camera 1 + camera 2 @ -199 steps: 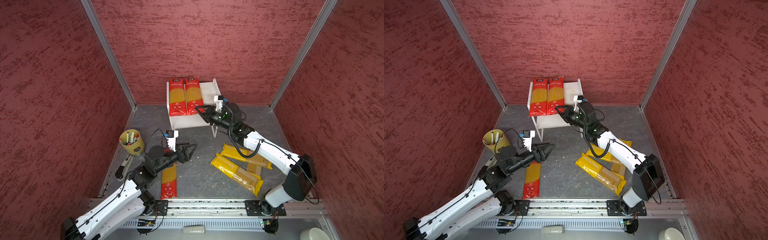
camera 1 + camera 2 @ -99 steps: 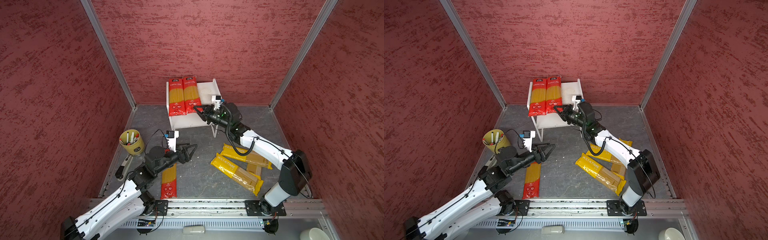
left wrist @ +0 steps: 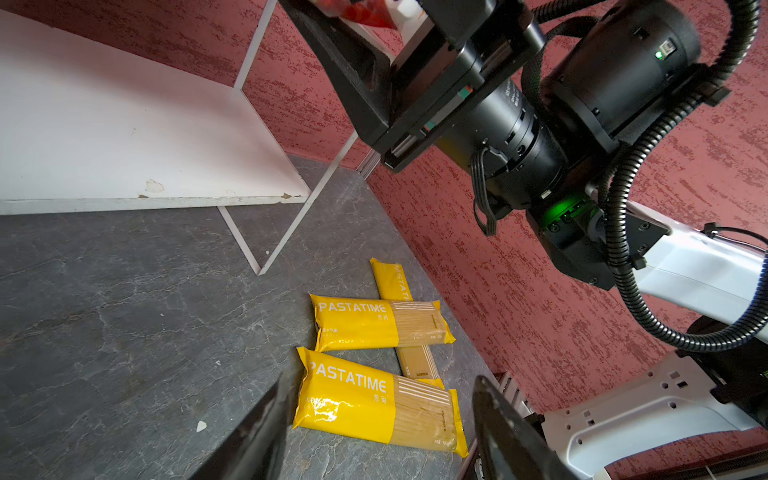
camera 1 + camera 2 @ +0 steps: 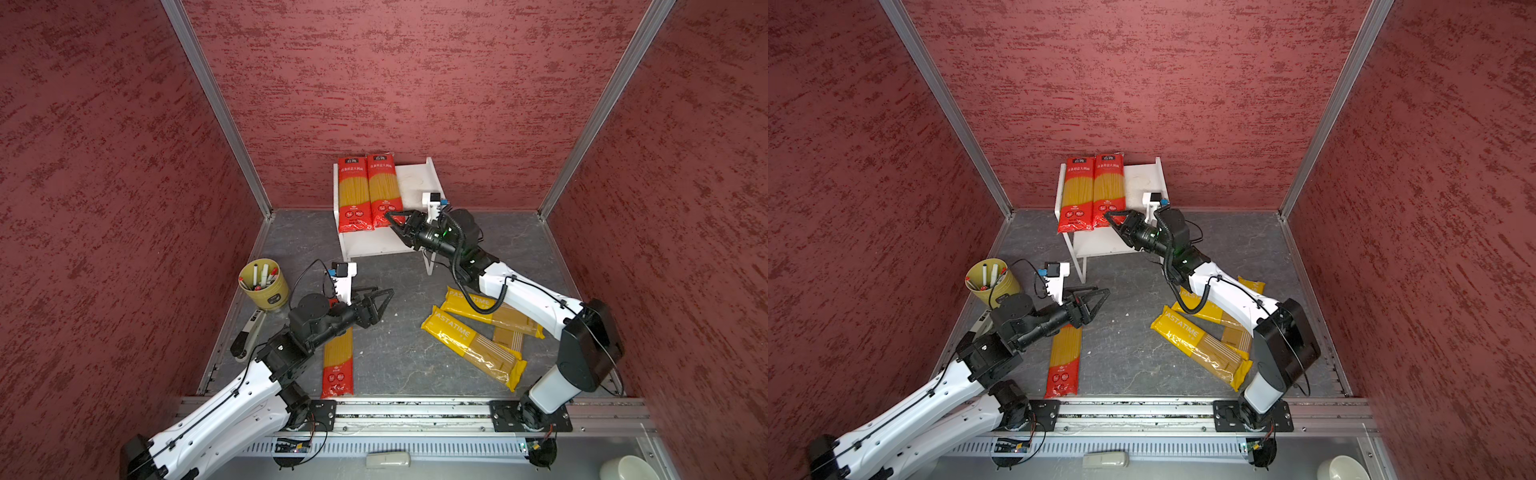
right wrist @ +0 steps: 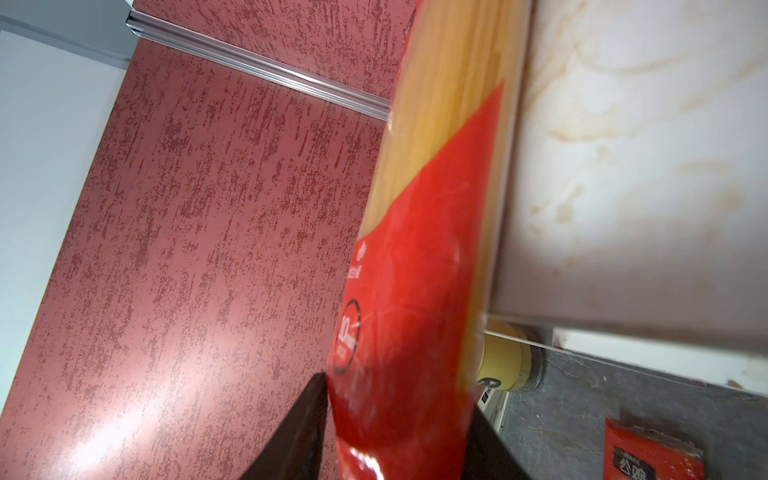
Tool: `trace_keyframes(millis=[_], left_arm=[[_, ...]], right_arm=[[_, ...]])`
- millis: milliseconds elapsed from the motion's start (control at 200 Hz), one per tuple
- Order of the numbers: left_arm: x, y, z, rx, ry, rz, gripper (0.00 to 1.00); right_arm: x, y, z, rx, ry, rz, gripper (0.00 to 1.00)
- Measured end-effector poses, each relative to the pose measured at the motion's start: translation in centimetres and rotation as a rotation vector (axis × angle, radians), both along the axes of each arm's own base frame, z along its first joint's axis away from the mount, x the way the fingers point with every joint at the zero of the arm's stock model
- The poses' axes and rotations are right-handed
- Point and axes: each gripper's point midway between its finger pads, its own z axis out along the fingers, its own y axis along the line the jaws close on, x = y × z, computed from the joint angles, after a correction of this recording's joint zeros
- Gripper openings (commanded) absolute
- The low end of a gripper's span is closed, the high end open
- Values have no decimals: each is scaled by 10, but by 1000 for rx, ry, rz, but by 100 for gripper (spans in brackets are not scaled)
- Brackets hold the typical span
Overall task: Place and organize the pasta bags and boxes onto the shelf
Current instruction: 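Lay the bag beside the first bag on the shelf top with the right gripper, then open the right gripper and draw it back down toward the table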
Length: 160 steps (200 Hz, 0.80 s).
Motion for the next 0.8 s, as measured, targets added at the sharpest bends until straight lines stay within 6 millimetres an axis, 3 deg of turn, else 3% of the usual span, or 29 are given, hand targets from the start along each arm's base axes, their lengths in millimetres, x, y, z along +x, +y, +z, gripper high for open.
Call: trace_keyframes(millis=[326, 631, 802], left_arm=[[2, 5, -7, 26, 16, 32, 69], [8, 16, -22, 98, 50, 99, 70], [10, 23, -30, 138, 74, 134, 70]], right_arm=[[-18, -10, -9, -26, -66, -1, 64], [-54, -42, -4, -64, -207, -54, 67], [-71, -53, -32, -97, -219, -76, 66]])
